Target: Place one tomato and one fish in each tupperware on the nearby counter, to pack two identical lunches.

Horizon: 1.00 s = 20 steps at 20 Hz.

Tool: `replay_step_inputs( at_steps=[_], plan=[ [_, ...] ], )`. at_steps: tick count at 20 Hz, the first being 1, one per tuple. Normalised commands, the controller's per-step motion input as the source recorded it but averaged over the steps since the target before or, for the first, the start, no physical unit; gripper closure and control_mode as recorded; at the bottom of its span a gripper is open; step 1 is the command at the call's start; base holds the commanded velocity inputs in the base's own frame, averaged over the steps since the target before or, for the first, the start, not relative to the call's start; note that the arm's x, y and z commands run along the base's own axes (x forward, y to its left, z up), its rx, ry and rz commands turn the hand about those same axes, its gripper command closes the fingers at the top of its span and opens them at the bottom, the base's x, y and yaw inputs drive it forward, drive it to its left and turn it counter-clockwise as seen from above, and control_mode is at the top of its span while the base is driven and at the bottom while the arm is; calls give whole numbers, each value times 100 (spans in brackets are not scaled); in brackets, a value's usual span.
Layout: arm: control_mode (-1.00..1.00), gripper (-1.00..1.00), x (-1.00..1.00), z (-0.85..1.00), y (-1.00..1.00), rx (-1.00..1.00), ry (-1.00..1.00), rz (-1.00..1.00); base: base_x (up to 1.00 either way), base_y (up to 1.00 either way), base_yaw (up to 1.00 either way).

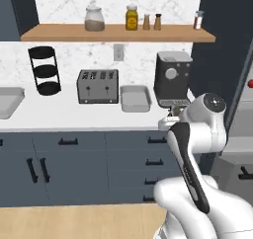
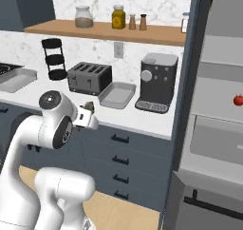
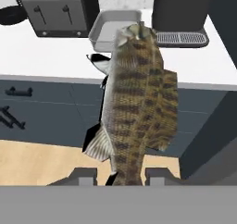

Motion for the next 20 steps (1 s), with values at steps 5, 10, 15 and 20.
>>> replay_step_inputs(
  at_steps=[5, 10, 15, 20],
  plan=[
    [100, 100, 0, 0, 0, 0, 0, 0, 100, 21, -7],
    [100, 100, 0, 0, 0, 0, 0, 0, 92, 3, -14],
    [100, 100, 0, 0, 0, 0, 0, 0, 51, 28, -14],
    [-100, 100, 10, -7, 6, -1, 0, -1, 30, 27, -7]
  ],
)
